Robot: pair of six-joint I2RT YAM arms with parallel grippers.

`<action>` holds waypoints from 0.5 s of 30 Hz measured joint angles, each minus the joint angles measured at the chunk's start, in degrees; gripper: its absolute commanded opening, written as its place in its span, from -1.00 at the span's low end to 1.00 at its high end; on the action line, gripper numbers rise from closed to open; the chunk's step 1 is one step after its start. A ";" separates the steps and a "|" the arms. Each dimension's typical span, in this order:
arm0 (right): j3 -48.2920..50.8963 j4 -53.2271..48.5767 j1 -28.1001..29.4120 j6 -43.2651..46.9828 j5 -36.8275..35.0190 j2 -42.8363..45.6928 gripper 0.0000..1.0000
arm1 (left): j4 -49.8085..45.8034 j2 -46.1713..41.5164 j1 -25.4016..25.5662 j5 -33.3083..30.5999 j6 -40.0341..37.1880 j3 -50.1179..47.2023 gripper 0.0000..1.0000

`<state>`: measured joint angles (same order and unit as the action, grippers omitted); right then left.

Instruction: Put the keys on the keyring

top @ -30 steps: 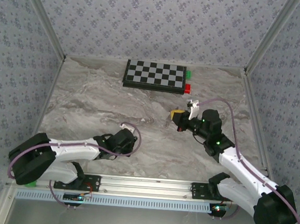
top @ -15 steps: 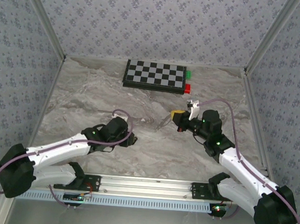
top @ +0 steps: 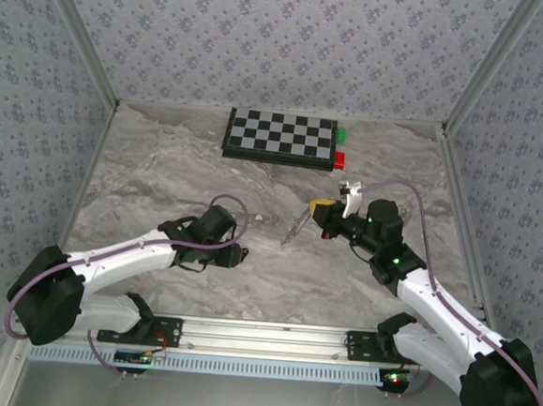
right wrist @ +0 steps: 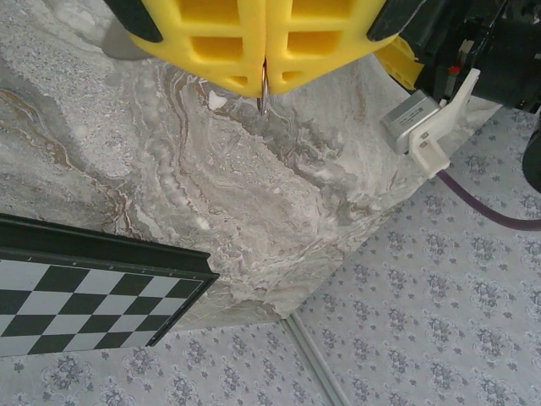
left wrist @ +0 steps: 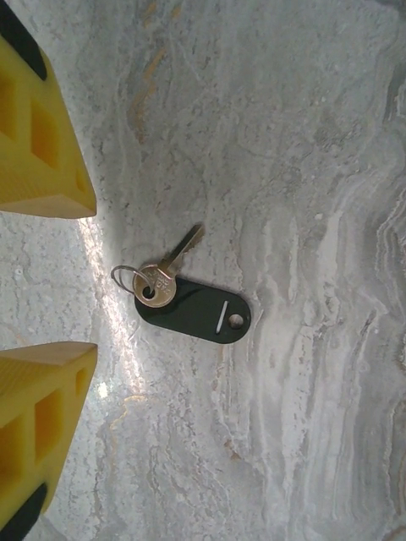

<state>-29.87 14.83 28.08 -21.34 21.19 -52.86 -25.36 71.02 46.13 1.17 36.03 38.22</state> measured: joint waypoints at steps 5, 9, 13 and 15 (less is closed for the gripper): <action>0.02 0.00 0.00 0.00 0.00 0.00 -1.00 | 0.61 2.54 -2.16 3.87 -0.61 -0.02 -0.23; 0.04 0.00 0.00 0.00 0.00 0.00 -1.00 | 2.05 3.74 -3.32 5.90 -0.63 -0.02 -0.25; 0.04 0.00 0.00 0.00 0.00 0.00 -1.00 | 4.02 5.70 -3.45 8.17 -0.63 -0.04 -0.27; 0.04 0.00 0.00 0.00 0.00 0.00 -1.00 | 4.85 6.86 -3.54 8.96 -0.68 -0.04 -0.30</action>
<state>-29.82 14.83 28.08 -21.34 21.19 -52.86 -20.51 77.89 42.59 10.13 35.35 38.17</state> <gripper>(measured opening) 0.038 0.361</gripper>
